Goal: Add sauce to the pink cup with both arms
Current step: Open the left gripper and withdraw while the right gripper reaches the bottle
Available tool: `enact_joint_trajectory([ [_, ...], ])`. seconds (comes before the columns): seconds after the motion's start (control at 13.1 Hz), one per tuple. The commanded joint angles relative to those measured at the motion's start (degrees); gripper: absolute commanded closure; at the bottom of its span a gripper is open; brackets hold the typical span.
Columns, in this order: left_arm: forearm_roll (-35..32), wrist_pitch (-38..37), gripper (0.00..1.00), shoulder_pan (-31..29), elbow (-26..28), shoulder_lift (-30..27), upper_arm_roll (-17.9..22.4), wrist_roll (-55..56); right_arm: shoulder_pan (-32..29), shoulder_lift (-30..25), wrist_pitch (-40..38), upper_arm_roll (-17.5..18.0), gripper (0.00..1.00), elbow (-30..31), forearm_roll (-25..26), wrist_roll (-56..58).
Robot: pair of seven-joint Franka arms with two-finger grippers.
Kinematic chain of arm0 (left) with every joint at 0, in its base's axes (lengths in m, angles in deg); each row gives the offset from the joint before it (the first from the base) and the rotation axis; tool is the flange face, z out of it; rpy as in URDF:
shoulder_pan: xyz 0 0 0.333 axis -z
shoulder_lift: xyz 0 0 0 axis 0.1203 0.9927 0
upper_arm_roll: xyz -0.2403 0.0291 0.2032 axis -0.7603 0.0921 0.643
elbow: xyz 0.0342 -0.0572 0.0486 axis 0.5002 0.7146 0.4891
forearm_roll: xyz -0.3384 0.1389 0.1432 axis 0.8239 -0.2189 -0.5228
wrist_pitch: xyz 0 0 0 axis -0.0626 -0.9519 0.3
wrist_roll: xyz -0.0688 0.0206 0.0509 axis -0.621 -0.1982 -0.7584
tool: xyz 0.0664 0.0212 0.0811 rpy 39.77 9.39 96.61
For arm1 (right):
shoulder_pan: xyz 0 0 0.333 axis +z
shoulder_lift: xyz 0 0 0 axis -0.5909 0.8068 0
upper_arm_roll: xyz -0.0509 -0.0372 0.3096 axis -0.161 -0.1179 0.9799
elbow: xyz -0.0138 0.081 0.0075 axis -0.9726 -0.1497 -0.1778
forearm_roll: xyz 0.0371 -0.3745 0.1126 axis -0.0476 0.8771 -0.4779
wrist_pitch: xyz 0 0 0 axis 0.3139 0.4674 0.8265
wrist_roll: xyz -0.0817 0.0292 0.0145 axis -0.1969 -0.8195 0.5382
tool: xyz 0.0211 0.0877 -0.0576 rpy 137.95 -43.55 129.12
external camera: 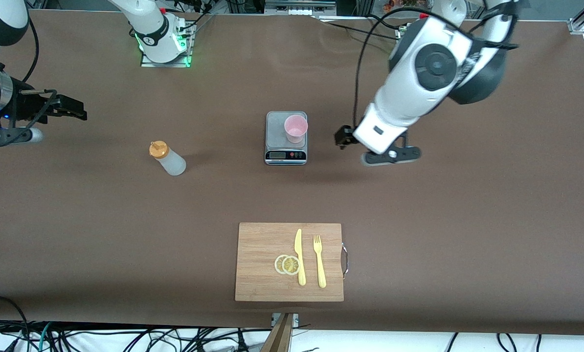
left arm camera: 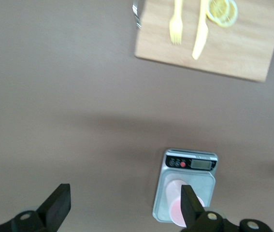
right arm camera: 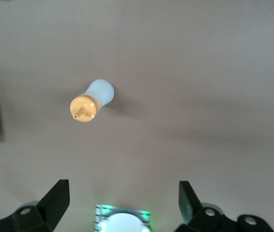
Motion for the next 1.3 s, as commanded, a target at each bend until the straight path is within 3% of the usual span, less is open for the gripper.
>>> enact_joint_trajectory([
  [0.0, -0.8, -4.8, 0.0, -8.6, -0.7, -2.9, -0.7, -9.0, -0.6, 1.7, -0.2, -0.3, 0.0, 0.2, -0.4, 13.5],
  [0.15, -1.7, -10.4, 0.0, -13.8, -4.3, -3.0, -0.6, -16.9, -0.8, 1.9, 3.0, -0.5, 0.0, 3.1, -1.4, 22.7],
  [0.38, -3.2, -17.2, 0.0, -19.9, -10.5, -3.0, -0.9, -18.1, -1.1, 1.9, 11.7, -4.9, 0.0, 12.0, -10.9, 38.2],
  [0.61, -3.3, -20.4, 0.0, -25.6, -11.2, -4.4, -1.1, -27.9, -1.3, 3.1, 17.8, -8.7, 0.0, 19.9, -19.4, 56.8],
  [0.76, -3.3, -22.2, 0.0, -28.3, -10.8, -4.7, -1.1, -30.5, -2.2, 6.9, 18.3, -9.8, 0.0, 20.7, -26.0, 67.3],
  [1.22, -7.5, -23.3, 0.0, -28.1, -10.8, -4.3, -1.9, -34.0, -5.8, 21.0, 18.9, -9.8, 0.02, 20.6, -47.7, 102.5],
])
